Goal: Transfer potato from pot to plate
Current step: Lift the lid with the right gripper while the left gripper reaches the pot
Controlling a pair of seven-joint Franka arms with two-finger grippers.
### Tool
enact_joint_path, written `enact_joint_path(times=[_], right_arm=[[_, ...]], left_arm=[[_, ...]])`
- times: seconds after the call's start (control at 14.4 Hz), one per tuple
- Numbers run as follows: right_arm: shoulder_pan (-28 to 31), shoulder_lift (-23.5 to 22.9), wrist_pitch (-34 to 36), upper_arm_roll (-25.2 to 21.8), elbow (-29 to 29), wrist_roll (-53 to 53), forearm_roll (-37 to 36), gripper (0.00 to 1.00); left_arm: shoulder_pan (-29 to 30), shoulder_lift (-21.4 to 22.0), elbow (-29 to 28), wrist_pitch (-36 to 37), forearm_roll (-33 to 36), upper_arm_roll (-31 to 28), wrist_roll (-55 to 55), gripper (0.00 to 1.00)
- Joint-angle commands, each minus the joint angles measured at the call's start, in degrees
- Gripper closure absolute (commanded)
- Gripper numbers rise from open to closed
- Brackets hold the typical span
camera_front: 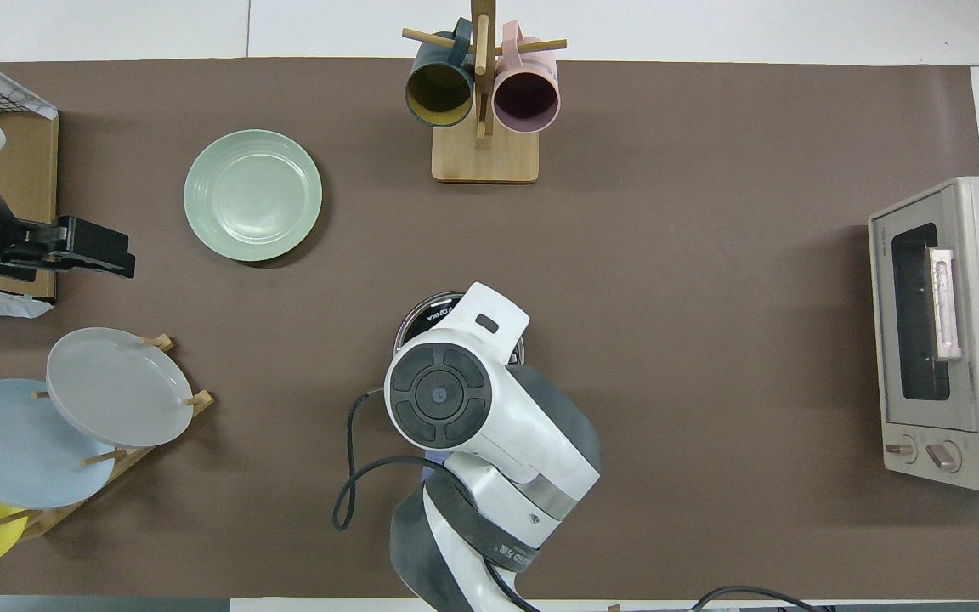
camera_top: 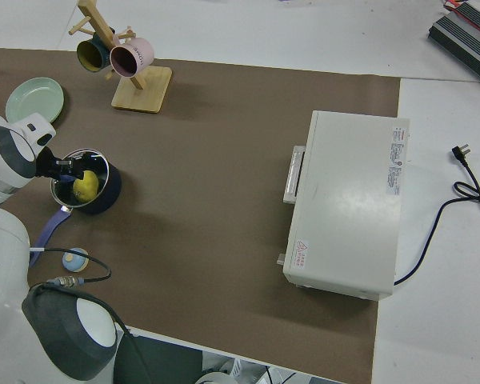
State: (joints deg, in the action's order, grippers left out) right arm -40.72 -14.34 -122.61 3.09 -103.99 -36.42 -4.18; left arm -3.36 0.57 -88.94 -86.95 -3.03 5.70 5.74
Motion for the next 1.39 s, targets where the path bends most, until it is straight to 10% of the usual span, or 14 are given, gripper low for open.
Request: enact_joint_path(times=[0.0, 0.49, 0.84, 1.32], right_arm=[[0.7, 0.3, 0.1, 0.2, 0.4, 1.1, -0.7, 1.00], [5.1, -0.3, 11.6, -0.1, 10.3, 2.4, -1.5, 1.00], [14.3, 0.8, 14.4, -0.1, 9.4, 18.2, -1.4, 1.00], [28.8, 5.5, 7.4, -0.1, -3.3, 39.4, -1.3, 1.00]], left_arm=[[0.2, 1.5, -1.3, 0.6, -1.3, -0.1, 0.7, 0.00], [-0.1, 1.5, -1.7, 0.0, -1.3, 0.1, 0.8, 0.00], [-12.0, 3.5, -13.7, -11.7, -1.5, 0.6, 15.8, 0.00], [-28.6, -4.7, -23.6, -31.2, -1.1, 0.5, 33.8, 0.00]])
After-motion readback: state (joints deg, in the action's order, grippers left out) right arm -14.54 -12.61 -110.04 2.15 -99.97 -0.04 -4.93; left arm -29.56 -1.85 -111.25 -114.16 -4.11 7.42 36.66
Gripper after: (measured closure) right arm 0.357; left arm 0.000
